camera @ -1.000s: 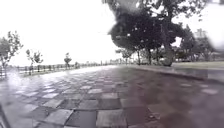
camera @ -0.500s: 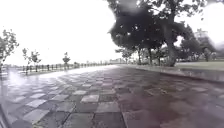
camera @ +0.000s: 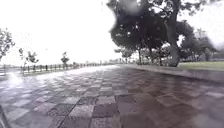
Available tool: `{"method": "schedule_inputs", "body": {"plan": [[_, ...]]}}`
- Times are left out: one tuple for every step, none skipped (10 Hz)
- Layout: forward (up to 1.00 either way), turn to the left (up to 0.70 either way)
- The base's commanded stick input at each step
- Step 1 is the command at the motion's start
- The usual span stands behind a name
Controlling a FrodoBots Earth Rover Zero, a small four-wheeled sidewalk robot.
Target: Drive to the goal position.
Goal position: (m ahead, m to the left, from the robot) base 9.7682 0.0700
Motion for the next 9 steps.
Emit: {"method": "schedule_inputs", "body": {"plan": [[1.00, 0.02], [1.00, 0.01], [1.00, 0.01], [1.00, 0.01], [1.00, 0.01], [1.00, 0.01], [1.00, 0.06], [1.00, 0.13], [1.00, 0.14]]}}
